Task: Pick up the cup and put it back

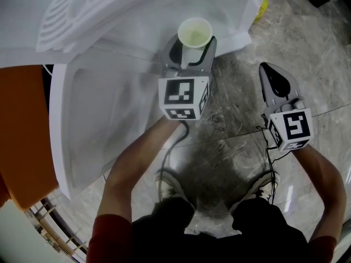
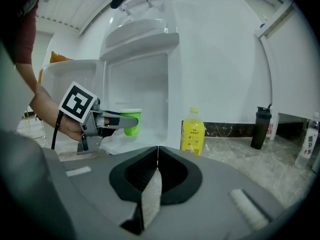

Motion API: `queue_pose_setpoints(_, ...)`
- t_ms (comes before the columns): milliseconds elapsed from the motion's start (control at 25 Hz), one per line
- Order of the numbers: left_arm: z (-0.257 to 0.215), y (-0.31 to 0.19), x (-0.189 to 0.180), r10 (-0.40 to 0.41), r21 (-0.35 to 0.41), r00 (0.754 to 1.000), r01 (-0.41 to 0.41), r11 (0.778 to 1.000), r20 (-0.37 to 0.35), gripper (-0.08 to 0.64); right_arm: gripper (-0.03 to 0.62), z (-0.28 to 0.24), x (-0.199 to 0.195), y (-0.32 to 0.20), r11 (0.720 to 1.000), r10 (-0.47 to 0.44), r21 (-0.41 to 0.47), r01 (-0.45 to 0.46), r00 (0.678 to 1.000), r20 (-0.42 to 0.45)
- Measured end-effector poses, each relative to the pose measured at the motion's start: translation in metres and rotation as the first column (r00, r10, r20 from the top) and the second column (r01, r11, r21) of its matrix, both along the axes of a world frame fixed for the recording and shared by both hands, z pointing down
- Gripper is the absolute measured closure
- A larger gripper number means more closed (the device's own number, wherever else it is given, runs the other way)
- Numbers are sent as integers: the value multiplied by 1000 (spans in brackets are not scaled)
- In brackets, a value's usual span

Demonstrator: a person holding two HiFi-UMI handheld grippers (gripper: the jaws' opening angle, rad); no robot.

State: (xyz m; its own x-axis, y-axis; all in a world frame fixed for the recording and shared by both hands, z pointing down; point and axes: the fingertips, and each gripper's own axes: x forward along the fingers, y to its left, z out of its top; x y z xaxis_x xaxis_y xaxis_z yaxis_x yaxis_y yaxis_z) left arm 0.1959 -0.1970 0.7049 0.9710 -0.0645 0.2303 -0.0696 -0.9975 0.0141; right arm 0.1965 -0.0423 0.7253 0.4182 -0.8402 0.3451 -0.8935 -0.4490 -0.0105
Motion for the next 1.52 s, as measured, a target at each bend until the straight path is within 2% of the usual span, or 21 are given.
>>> queue_pose_setpoints(240, -11, 10, -21, 46, -24, 998, -47, 999, -32, 267, 590, -4, -7, -7, 1000, -11, 3, 11, 1000, -4)
queue_pose_setpoints(760, -40, 44, -74, 186, 0, 975, -187, 982, -125, 267, 590, -11, -26, -13, 999, -38, -3, 37, 999, -19)
queue_pose_setpoints(960, -38, 52, -92, 212, 13, 971, -212, 977, -113, 268, 590, -15, -40, -11, 998, -58, -6, 58, 998, -22)
queue_pose_setpoints(1240, -20, 67, -123, 236, -13, 969, -238, 971, -76, 268, 589, -9, -58, -5, 996, -85, -29, 85, 996, -13)
queue_pose_setpoints(1400, -9, 81, -143, 280, 11, 959, -280, 960, -54, 268, 589, -4, -64, -3, 995, -92, -41, 91, 996, -7)
queue_pose_setpoints(1520, 6, 83, -157, 269, -5, 963, -269, 963, -23, 268, 589, 3, -71, -3, 993, -103, -55, 104, 995, 8)
